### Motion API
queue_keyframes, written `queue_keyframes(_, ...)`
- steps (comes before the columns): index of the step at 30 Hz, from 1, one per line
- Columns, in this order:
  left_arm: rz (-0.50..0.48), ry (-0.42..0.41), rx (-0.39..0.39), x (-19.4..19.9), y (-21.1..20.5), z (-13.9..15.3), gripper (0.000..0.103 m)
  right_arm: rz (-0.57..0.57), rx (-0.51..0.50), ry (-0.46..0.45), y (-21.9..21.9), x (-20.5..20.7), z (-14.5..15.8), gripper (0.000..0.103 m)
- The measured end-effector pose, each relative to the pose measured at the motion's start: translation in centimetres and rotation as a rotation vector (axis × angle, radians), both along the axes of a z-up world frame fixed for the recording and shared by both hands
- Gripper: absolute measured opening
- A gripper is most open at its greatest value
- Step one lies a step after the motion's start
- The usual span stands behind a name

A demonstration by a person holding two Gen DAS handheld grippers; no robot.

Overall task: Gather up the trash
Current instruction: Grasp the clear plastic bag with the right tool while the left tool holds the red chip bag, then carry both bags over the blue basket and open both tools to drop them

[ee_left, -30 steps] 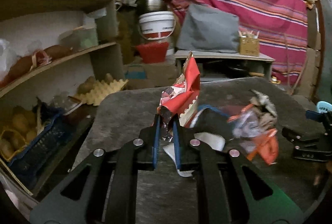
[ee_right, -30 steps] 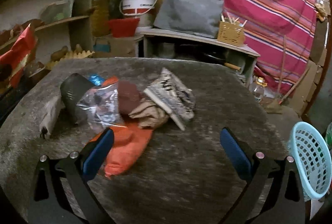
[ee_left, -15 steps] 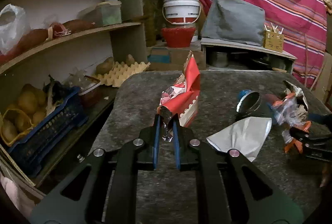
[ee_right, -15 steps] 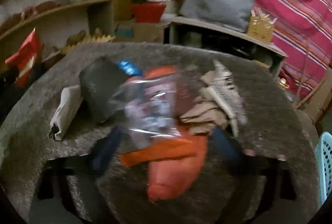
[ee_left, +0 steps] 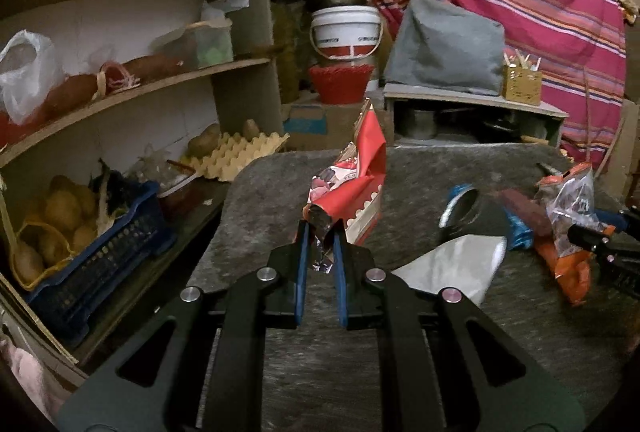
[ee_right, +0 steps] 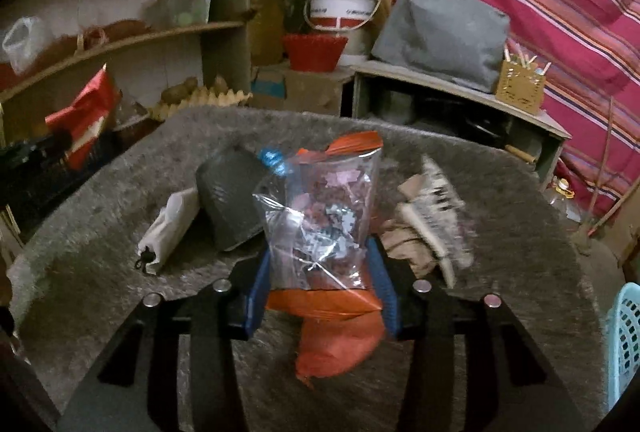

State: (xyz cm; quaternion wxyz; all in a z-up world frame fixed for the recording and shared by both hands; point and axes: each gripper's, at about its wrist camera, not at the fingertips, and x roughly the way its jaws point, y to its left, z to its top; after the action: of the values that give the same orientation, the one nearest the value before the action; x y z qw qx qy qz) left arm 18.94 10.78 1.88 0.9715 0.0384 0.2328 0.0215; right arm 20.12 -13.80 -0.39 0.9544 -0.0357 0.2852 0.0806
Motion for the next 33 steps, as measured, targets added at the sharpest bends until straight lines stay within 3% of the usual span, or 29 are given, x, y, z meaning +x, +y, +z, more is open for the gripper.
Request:
queue_keyframes(8,-0.089,-0.048,0.014,-1.0,-6.1,2.8,0.01,-0.106,0.024,-0.016,-6.9,-2.4,2.0,0.046)
queue_keyframes(18,-0.256,-0.074,-0.005,-2.0,-16.5,4.9,0.01,-0.356,0.037,-0.062,-22.1,-7.5,5.9,0.046)
queue_keyframes(26,-0.424,-0.046,-0.024,-2.4,-27.3,4.0,0.01,-0.582,0.056,-0.025,-33.6,-11.9,4.2,0.046)
queue_keyframes(30,-0.501,-0.025,-0.039,-3.1,-32.2,3.0,0.01,-0.656,-0.031,-0.013,-36.2,-13.3,3.2,0.046)
queue_keyframes(33,-0.556,-0.01,-0.046,-3.7,-36.1,2.0,0.01,-0.69,-0.002,-0.012,-37.8,-14.1,2.7,0.046)
